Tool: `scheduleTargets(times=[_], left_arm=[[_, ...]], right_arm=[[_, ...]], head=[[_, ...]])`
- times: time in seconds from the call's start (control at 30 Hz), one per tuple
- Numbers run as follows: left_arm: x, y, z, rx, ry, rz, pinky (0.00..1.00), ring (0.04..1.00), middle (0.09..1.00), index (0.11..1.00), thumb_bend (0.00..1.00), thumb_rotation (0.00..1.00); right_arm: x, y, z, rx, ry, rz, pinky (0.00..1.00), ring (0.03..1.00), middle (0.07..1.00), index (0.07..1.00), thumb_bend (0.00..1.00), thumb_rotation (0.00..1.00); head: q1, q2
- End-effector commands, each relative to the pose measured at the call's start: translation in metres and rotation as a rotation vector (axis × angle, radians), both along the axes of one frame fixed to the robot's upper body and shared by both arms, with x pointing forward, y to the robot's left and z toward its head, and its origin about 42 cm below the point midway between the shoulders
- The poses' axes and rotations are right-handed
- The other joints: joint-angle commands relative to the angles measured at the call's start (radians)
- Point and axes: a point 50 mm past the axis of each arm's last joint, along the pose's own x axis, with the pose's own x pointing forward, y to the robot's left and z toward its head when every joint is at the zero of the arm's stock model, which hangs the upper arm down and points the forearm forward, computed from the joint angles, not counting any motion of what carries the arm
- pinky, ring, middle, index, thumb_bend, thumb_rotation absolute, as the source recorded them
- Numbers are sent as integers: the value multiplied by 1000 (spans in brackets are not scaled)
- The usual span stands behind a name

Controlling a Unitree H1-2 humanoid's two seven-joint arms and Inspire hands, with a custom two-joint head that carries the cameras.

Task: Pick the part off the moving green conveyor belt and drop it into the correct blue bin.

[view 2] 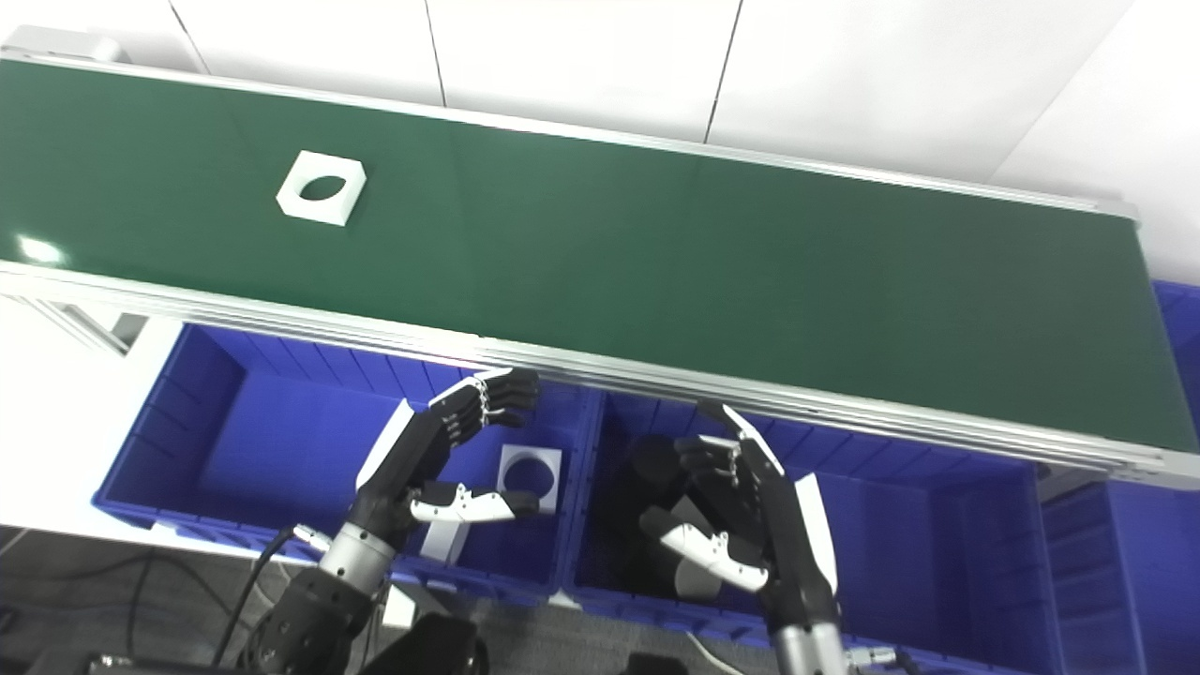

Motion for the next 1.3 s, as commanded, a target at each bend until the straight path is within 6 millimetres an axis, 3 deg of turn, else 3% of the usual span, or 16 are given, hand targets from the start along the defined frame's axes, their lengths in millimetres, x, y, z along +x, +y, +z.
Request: scheduleTargets(times=[0.0,0.2,0.47,0.5,0.73,1.03,1.27], left_arm=[[3,-2,7,-14,-59,3,711,756,777,777,812,243],[2,-3,3,-12,-44,4,716,758,773,775,813,239],[2,-2,-5,-2,-22,-2,717,756,767,772,813,246],[3,-2,-6,-6,-18,-2,714,753,765,770,814,240],[6,-1,-8,-24,-7,10,699,734,762,759,834,213],[16,8,11,-65,-77,8,671,725,752,746,848,211],[50,31,55,-1,-271,-22,693,741,754,756,850,276]], right_arm=[[2,0,7,29,-83,5,597,664,679,846,749,427],[1,-1,2,25,-88,9,591,661,676,848,746,425],[-1,-1,-6,16,-84,5,601,662,676,848,743,410],[-1,-1,-8,16,-85,6,600,660,674,847,742,408],[3,0,-17,21,-78,16,569,636,665,843,750,387],[10,2,-22,24,-75,13,553,633,659,831,763,365],[18,5,-25,23,-77,16,571,640,653,827,768,349]], head=[[1,-6],[6,-29],[-1,-88],[-1,-111],[3,-150],[-5,-163],[-15,-166]])
